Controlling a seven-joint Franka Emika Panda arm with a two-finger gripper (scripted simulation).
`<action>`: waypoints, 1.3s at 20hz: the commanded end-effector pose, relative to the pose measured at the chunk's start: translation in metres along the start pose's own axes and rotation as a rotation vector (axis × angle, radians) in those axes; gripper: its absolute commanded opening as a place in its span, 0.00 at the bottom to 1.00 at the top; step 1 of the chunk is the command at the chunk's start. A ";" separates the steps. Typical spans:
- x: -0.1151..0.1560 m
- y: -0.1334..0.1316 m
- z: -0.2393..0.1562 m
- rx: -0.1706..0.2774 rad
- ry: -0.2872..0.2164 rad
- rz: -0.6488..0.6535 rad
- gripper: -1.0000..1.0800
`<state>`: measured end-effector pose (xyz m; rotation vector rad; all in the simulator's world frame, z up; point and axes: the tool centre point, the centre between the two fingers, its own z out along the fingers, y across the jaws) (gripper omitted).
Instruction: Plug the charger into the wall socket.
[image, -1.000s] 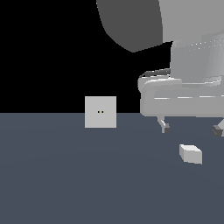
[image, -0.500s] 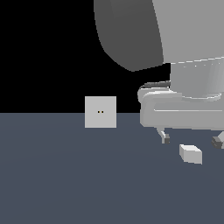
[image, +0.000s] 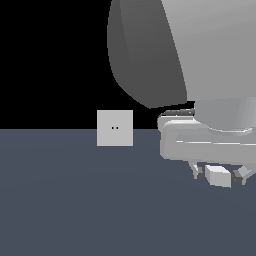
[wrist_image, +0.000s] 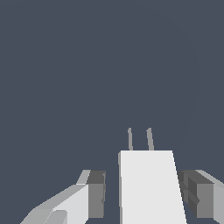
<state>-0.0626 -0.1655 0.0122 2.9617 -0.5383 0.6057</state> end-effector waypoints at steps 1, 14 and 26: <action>0.000 0.000 0.001 0.000 0.001 0.000 0.00; 0.002 -0.006 -0.003 0.005 0.001 -0.014 0.00; 0.020 -0.123 -0.050 0.104 0.002 -0.251 0.00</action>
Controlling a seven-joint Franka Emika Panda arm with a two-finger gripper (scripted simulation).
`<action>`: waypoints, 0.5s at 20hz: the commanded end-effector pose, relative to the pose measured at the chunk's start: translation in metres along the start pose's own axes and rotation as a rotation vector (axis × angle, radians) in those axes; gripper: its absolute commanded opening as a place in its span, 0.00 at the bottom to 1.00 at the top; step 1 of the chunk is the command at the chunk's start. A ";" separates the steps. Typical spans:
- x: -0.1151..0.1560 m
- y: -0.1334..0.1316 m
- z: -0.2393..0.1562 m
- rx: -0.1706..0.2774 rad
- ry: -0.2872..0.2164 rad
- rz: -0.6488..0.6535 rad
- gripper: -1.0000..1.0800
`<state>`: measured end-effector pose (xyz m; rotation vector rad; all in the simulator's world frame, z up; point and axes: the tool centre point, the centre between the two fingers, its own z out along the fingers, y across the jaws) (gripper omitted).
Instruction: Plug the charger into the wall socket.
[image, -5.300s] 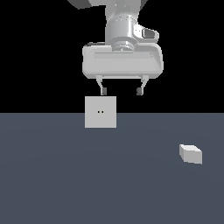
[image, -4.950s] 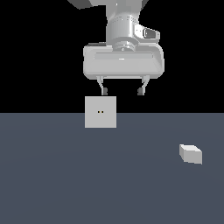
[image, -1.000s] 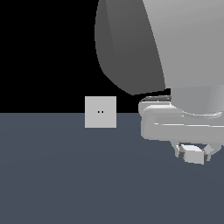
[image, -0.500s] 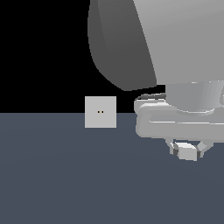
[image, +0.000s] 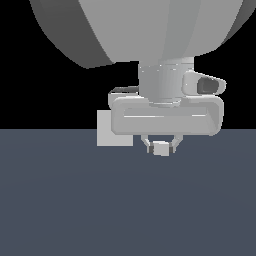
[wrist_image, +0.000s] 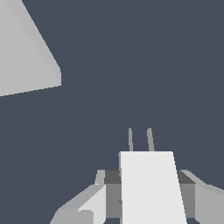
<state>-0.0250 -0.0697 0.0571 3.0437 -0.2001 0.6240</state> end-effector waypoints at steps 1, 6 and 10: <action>0.008 -0.032 -0.012 0.027 0.001 -0.066 0.00; 0.016 -0.080 -0.031 0.069 0.001 -0.163 0.00; 0.018 -0.099 -0.038 0.086 0.001 -0.200 0.00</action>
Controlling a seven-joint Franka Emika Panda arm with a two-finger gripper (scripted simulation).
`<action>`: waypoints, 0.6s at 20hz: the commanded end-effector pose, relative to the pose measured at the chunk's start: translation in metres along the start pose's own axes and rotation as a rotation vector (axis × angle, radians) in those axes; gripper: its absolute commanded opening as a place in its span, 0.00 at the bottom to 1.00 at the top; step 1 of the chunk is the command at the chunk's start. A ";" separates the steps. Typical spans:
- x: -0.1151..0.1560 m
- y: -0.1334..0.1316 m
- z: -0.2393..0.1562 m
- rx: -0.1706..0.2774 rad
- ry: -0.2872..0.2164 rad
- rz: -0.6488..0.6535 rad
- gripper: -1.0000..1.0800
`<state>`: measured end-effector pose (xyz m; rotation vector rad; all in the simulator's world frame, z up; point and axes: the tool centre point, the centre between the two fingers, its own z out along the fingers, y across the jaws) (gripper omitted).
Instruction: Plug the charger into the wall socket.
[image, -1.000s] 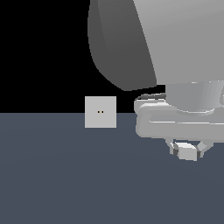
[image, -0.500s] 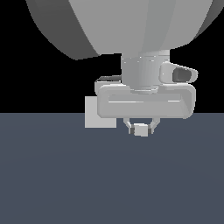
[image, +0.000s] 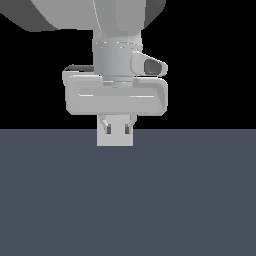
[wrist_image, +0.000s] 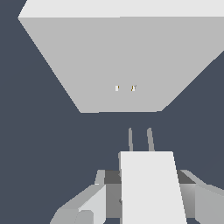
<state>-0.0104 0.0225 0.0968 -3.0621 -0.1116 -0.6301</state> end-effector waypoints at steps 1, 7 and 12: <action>0.002 -0.007 -0.003 0.007 -0.001 -0.015 0.00; 0.002 -0.008 -0.002 0.007 -0.001 -0.016 0.00; 0.008 -0.008 0.000 0.007 -0.001 -0.016 0.00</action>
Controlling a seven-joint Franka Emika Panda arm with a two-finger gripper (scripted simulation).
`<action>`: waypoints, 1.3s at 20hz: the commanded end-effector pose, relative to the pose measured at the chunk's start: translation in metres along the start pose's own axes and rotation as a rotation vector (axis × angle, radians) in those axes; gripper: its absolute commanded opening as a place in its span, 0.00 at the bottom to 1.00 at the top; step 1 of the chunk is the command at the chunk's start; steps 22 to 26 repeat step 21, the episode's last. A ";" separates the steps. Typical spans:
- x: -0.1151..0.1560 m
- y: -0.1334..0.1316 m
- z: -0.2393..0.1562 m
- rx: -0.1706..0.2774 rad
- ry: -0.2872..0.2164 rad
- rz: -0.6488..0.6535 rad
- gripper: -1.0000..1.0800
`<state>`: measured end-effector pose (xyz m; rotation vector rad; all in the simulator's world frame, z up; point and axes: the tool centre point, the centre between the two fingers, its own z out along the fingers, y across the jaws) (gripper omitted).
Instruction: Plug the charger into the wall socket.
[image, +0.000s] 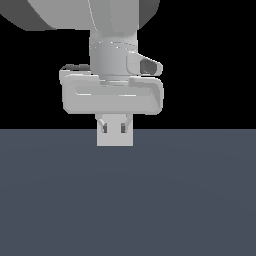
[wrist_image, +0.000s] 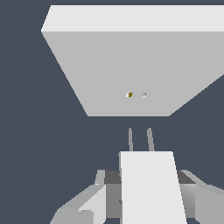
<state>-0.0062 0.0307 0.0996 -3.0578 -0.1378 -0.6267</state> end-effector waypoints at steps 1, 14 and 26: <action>0.005 0.000 0.002 0.000 0.000 0.000 0.00; 0.041 0.000 0.017 0.000 0.000 0.000 0.00; 0.042 0.000 0.018 0.000 0.000 0.000 0.00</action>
